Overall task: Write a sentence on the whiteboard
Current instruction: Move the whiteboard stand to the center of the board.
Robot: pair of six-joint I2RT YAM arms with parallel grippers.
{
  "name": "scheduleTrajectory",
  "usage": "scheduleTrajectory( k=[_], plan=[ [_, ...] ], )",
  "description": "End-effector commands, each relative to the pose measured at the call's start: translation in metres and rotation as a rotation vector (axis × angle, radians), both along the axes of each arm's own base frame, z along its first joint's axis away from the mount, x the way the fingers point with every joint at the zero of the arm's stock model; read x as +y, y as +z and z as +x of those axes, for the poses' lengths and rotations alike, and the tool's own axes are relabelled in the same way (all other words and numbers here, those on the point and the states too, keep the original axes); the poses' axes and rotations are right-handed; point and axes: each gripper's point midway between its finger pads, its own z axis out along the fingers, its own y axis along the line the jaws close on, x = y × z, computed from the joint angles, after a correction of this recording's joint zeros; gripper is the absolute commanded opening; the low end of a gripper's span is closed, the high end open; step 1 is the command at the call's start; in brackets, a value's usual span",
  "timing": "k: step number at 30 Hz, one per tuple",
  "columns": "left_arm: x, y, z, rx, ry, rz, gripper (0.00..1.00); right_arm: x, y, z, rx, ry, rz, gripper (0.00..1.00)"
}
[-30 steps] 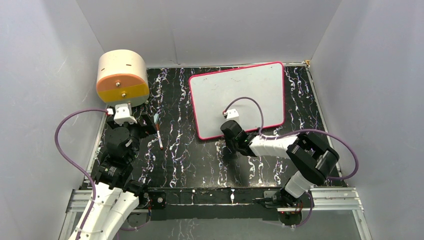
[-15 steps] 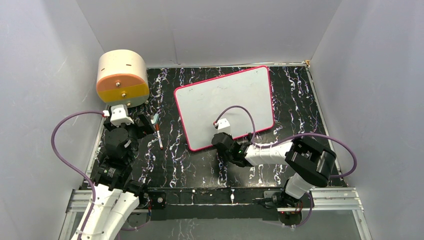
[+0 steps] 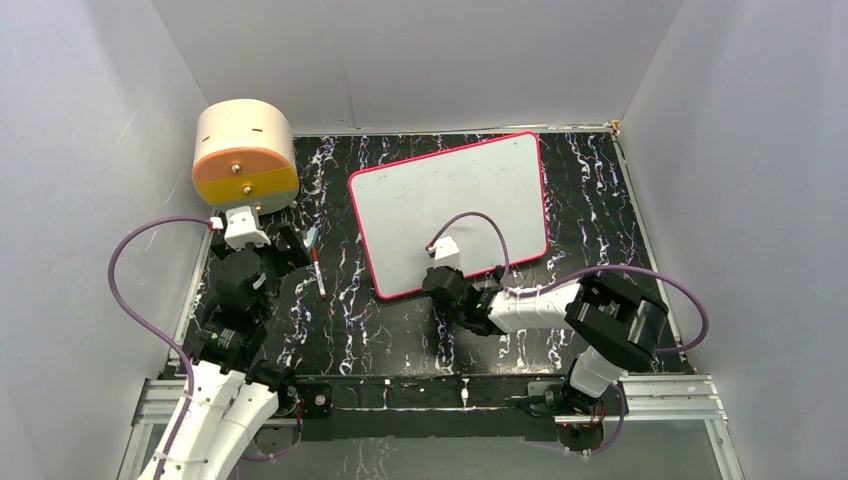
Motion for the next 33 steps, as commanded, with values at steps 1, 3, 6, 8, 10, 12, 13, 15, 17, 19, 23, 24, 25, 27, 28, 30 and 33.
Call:
scheduleTrajectory(
  k=[1,3,6,8,10,12,13,15,17,19,23,24,25,27,28,30,33],
  plan=[
    [0.006,0.009,0.003,-0.011,0.031,-0.006,0.95,-0.001,0.004,0.022,-0.059,-0.036,0.019,0.0],
    [0.004,0.007,0.004,-0.002,0.027,-0.004,0.95,-0.004,0.003,0.027,-0.061,-0.034,0.018,0.0],
    [0.006,0.004,0.006,0.01,0.038,-0.002,0.95,-0.005,0.006,0.03,-0.069,-0.016,0.013,0.0],
    [0.008,0.001,0.006,0.023,0.052,-0.001,0.95,-0.005,0.007,0.029,-0.071,0.003,0.005,0.05],
    [0.009,-0.002,0.008,0.033,0.061,0.0,0.95,-0.005,0.006,0.027,-0.065,0.014,-0.001,0.09],
    [0.009,-0.005,0.009,0.047,0.07,-0.002,0.95,-0.006,0.006,0.024,-0.057,0.022,0.002,0.19],
    [0.01,-0.007,0.01,0.054,0.077,-0.005,0.95,-0.006,0.007,0.023,-0.056,0.026,0.005,0.24],
    [0.01,-0.011,0.011,0.071,0.08,-0.001,0.95,-0.007,0.01,0.022,-0.057,0.028,0.01,0.32],
    [0.01,-0.014,0.013,0.083,0.084,0.003,0.95,-0.008,0.015,0.021,-0.061,0.031,0.013,0.42],
    [0.011,-0.017,0.014,0.093,0.091,0.002,0.95,-0.01,0.023,0.02,-0.067,0.037,0.022,0.48],
    [0.012,-0.022,0.018,0.101,0.109,-0.004,0.95,-0.014,0.043,0.017,-0.093,0.046,0.045,0.59],
    [0.011,-0.025,0.019,0.113,0.11,-0.004,0.95,-0.016,0.049,0.016,-0.098,0.047,0.05,0.62],
    [0.011,-0.027,0.019,0.127,0.114,-0.003,0.96,-0.018,0.054,0.016,-0.105,0.046,0.056,0.65],
    [0.012,-0.034,0.021,0.161,0.126,0.001,0.96,-0.026,0.063,0.013,-0.118,0.04,0.06,0.69],
    [0.011,-0.038,0.022,0.182,0.126,0.0,0.96,-0.029,0.069,0.012,-0.129,0.037,0.07,0.72],
    [0.009,-0.047,0.024,0.228,0.128,-0.002,0.97,-0.036,0.084,0.012,-0.159,0.026,0.097,0.79],
    [0.004,-0.064,0.026,0.314,0.127,-0.009,0.97,-0.046,0.1,0.012,-0.199,0.016,0.118,0.88]
  ],
)
